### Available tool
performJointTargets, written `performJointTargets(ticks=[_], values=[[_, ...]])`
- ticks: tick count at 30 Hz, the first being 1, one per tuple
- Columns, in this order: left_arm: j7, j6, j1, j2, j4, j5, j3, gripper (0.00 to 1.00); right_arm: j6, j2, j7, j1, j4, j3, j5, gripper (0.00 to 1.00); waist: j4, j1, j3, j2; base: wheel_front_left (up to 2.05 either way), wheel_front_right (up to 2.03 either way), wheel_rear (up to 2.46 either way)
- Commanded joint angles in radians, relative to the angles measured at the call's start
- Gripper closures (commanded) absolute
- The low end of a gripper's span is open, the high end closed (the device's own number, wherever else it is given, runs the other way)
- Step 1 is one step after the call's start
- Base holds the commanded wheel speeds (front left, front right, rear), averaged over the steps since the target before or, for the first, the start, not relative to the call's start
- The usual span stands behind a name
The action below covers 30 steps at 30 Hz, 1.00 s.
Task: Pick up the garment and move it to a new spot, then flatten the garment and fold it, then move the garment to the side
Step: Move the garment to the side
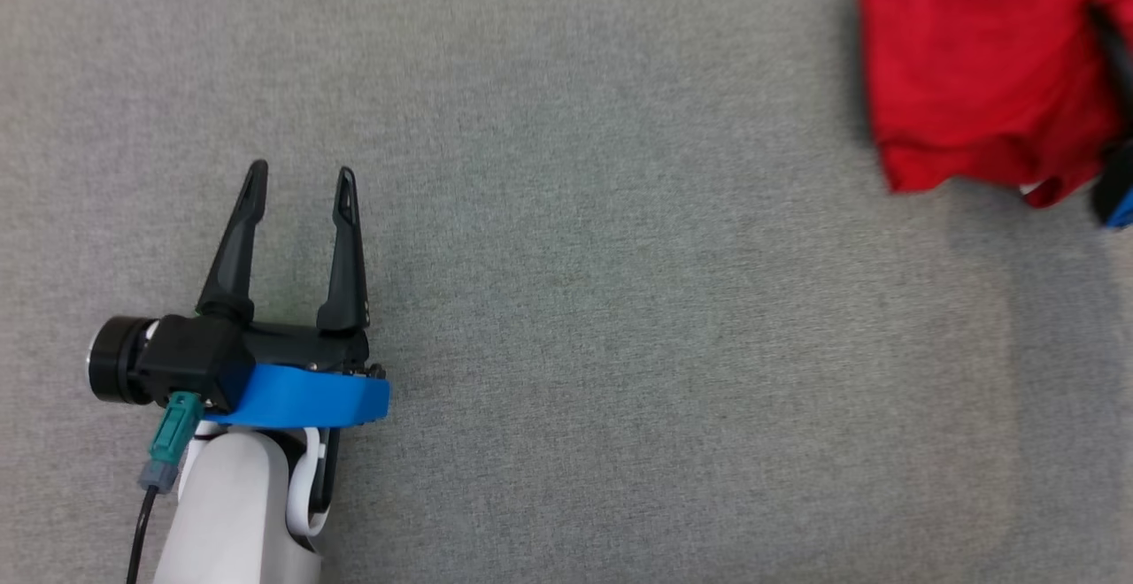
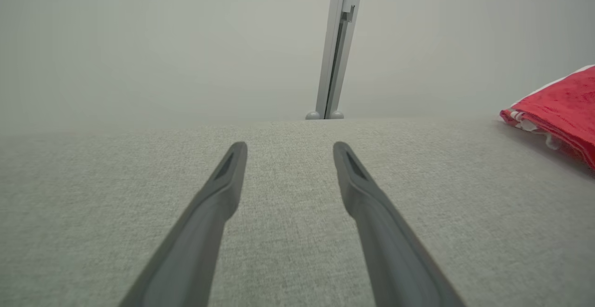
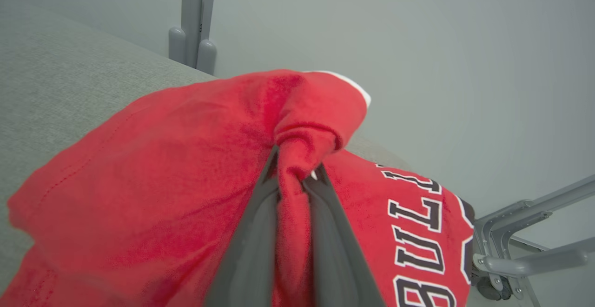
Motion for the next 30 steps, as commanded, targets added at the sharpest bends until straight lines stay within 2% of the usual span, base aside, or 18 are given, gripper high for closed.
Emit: performJointTargets(ticks=[1,6,11,17,21,22,23,24,30], values=[[-0.004,0.0,-0.026,0.004,-0.012,0.009,0.003,0.0,-0.001,-0.036,0.01,-0.037,0.013,0.003,0.021,1.0,0.022,-0.0001,0.038,0.0,0.0,0.0,0.0],[-0.004,-0.001,-0.055,0.006,-0.045,0.019,-0.003,0.0,-0.001,-0.162,0.042,-0.128,0.051,0.027,0.087,1.0,0.029,-0.0001,0.095,0.0,0.0,0.0,0.0],[-0.004,-0.002,-0.075,0.007,-0.087,0.026,-0.009,0.0,-0.001,-0.279,0.075,-0.188,0.069,0.085,0.104,1.0,0.046,-0.0001,0.138,0.0,0.0,0.0,0.0],[-0.004,0.002,-0.077,0.008,-0.118,0.031,-0.007,0.0,-0.001,-0.339,0.085,-0.238,0.111,0.12,0.139,1.0,0.052,-0.0001,0.16,0.0,0.0,0.0,0.0],[-0.004,0.004,-0.074,0.007,-0.125,0.032,-0.004,0.0,-0.001,-0.339,0.075,-0.256,0.148,0.141,0.157,1.0,0.054,-0.0001,0.164,0.0,0.0,0.0,0.0],[-0.004,0.004,-0.075,0.007,-0.125,0.032,-0.004,0.0,-0.001,-0.337,0.073,-0.263,0.156,0.145,0.163,0.86,0.054,-0.0001,0.164,0.0,0.0,0.0,0.0],[-0.004,0.005,-0.075,0.007,-0.125,0.032,-0.003,0.0,-0.001,-0.334,0.064,-0.268,0.166,0.15,0.166,0.28,0.054,-0.0001,0.165,0.0,0.0,0.0,0.0],[-0.004,0.007,-0.076,0.007,-0.125,0.033,-0.003,0.0,-0.001,-0.328,0.061,-0.27,0.176,0.155,0.169,0.0,0.054,-0.0001,0.166,0.0,0.0,0.0,0.0],[-0.004,0.007,-0.078,0.006,-0.113,0.03,-0.002,0.0,-0.001,-0.303,0.01,-0.301,0.252,0.165,0.145,0.0,0.056,-0.0001,0.147,0.0,0.0,0.0,0.0]])
